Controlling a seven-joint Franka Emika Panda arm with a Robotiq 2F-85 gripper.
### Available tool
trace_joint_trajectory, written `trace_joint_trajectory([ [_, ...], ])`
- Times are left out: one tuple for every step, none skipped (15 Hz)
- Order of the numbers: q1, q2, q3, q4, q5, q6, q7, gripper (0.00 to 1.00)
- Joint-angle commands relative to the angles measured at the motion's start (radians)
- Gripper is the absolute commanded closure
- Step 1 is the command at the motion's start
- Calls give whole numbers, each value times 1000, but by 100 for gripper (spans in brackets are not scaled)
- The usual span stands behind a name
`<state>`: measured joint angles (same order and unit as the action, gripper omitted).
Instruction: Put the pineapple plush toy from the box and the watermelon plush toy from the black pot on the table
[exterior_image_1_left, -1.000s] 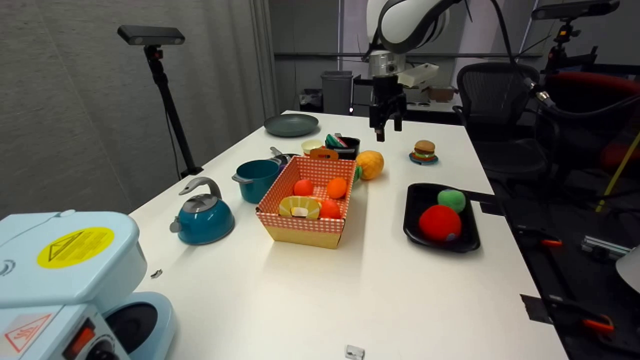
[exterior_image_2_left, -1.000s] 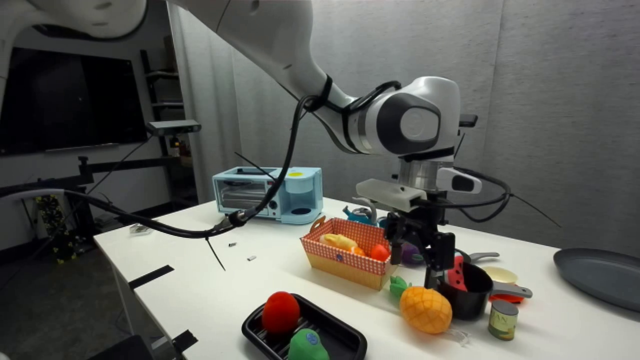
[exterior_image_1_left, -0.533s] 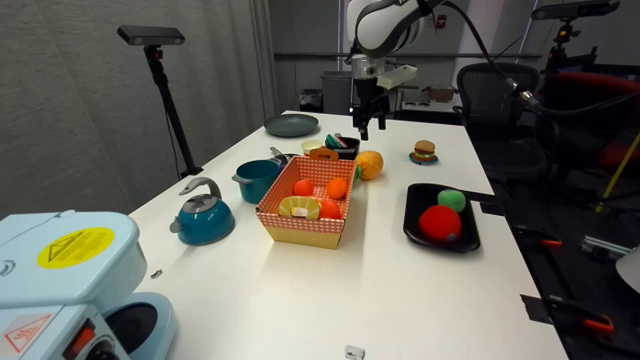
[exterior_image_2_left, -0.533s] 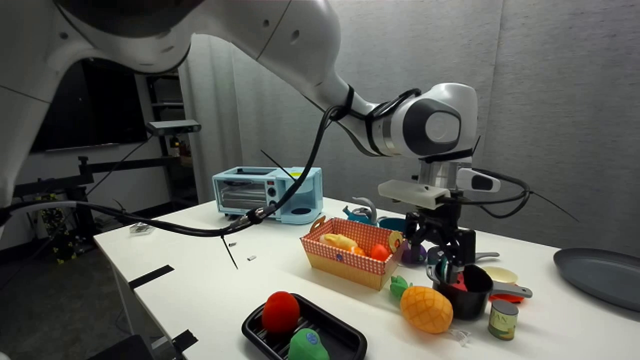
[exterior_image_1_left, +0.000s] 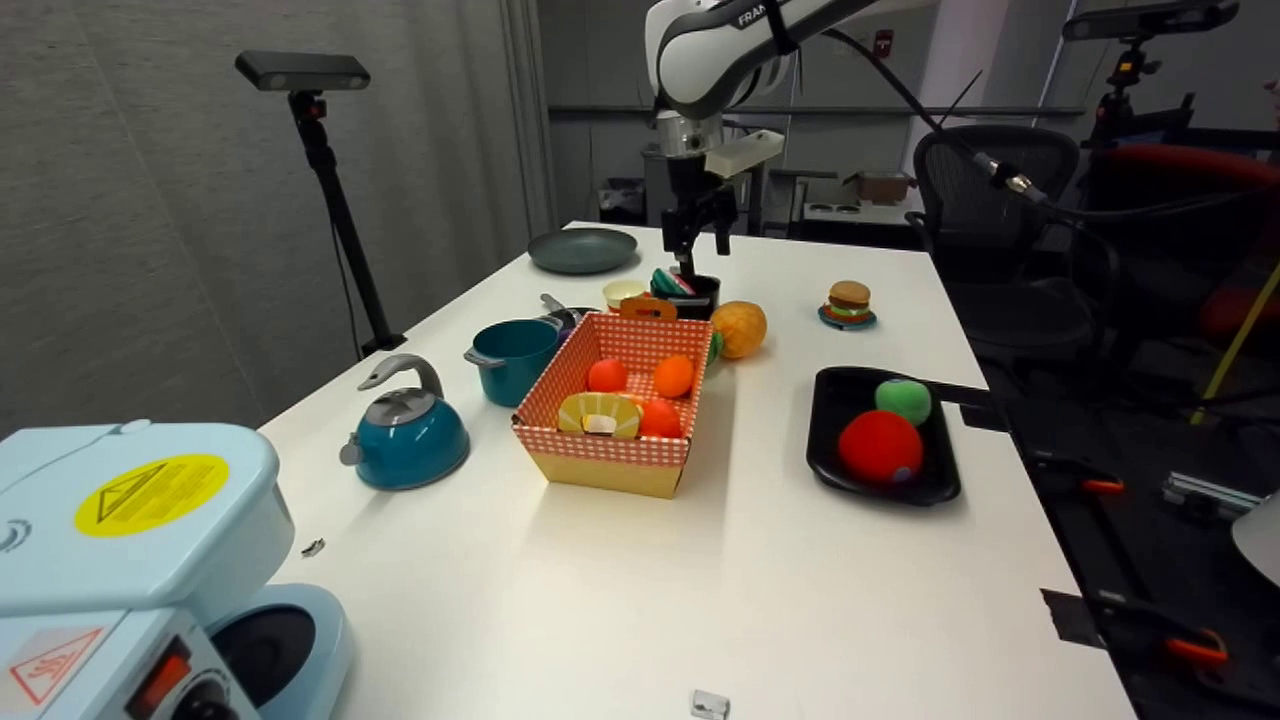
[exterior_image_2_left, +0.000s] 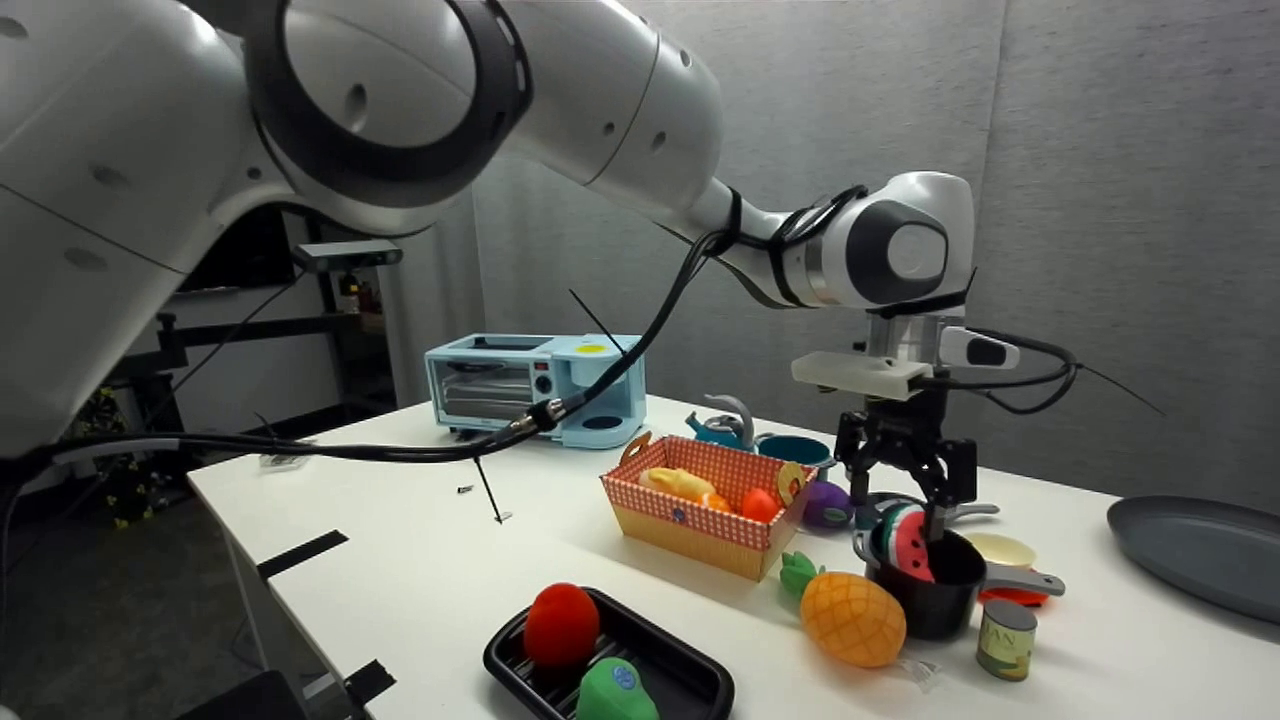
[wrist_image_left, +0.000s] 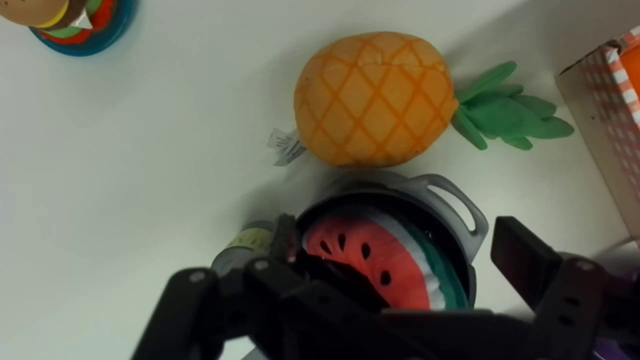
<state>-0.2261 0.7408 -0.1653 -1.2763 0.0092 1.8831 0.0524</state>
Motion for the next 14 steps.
trace_joint_trajectory([
  [-35,135,22,222,24,-99,-8,0],
  [-37,159,24,256,23,-114,-7,0],
  [-39,181,26,287,23,-126,-7,0],
  [-40,203,29,318,22,-139,-7,0],
  [-41,223,32,343,20,-150,-9,0],
  [-41,242,36,371,19,-162,-10,0],
  [-42,259,40,396,18,-172,-12,0],
  [-42,276,43,423,18,-182,-15,0],
  [-41,292,47,449,18,-193,-15,0],
  [-41,306,51,475,18,-201,-16,6],
  [-33,316,54,493,16,-203,-7,26],
  [-31,326,56,512,14,-204,-4,34],
  [-26,334,61,529,14,-205,2,42],
  [-26,344,65,546,14,-208,1,49],
])
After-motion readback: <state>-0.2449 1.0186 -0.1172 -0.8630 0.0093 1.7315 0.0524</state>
